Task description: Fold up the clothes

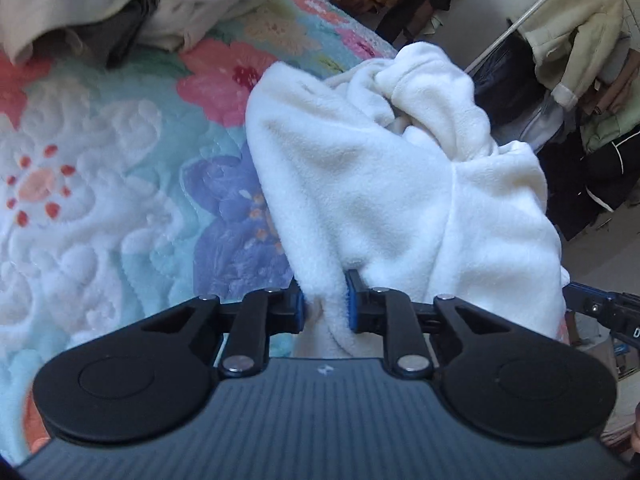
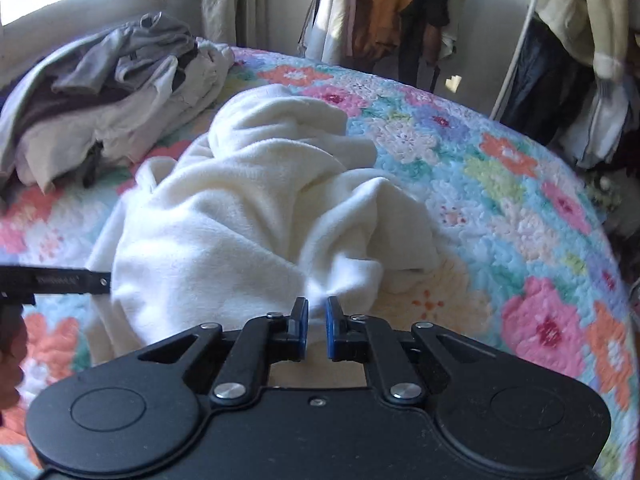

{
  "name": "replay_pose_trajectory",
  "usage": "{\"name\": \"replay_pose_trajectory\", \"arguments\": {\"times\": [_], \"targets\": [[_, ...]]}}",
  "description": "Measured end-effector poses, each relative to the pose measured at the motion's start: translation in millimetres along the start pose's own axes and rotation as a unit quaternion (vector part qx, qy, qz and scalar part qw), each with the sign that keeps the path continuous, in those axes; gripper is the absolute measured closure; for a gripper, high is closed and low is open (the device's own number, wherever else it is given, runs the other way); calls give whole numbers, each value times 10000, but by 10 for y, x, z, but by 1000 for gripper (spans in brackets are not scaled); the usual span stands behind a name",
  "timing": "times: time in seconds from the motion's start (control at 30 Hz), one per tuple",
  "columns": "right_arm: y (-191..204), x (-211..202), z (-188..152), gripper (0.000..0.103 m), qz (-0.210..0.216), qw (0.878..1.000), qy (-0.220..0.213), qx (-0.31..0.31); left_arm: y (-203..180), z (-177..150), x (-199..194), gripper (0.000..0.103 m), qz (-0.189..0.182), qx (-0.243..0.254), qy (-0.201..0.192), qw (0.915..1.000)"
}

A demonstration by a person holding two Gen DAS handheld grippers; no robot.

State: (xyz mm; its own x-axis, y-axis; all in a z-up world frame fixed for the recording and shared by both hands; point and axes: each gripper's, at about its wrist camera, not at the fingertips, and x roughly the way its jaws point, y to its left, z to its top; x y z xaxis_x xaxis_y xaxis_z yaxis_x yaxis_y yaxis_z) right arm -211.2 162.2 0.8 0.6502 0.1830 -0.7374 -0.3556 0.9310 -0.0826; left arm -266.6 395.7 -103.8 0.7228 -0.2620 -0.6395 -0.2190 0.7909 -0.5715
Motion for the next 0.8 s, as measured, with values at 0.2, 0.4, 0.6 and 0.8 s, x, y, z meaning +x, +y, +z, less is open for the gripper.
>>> {"name": "replay_pose_trajectory", "arguments": {"times": [0.2,0.4,0.6,0.8], "targets": [[324,-198,-6,89,600,9980,-192,-72,-293,75,-273,88,21,347,-316,9989],[561,-194,-88,43,627,9951,-532,-544,-230,9,-362,88,-578,400,-370,9968],[710,-166,-45,38,465,9887,-674,-1258,-102,43,-357,88,-940,70,-305,9951],[980,-13,9,19,56,9734,-755,-2162,-210,72,-355,89,-1444,186,-374,9886]]}}
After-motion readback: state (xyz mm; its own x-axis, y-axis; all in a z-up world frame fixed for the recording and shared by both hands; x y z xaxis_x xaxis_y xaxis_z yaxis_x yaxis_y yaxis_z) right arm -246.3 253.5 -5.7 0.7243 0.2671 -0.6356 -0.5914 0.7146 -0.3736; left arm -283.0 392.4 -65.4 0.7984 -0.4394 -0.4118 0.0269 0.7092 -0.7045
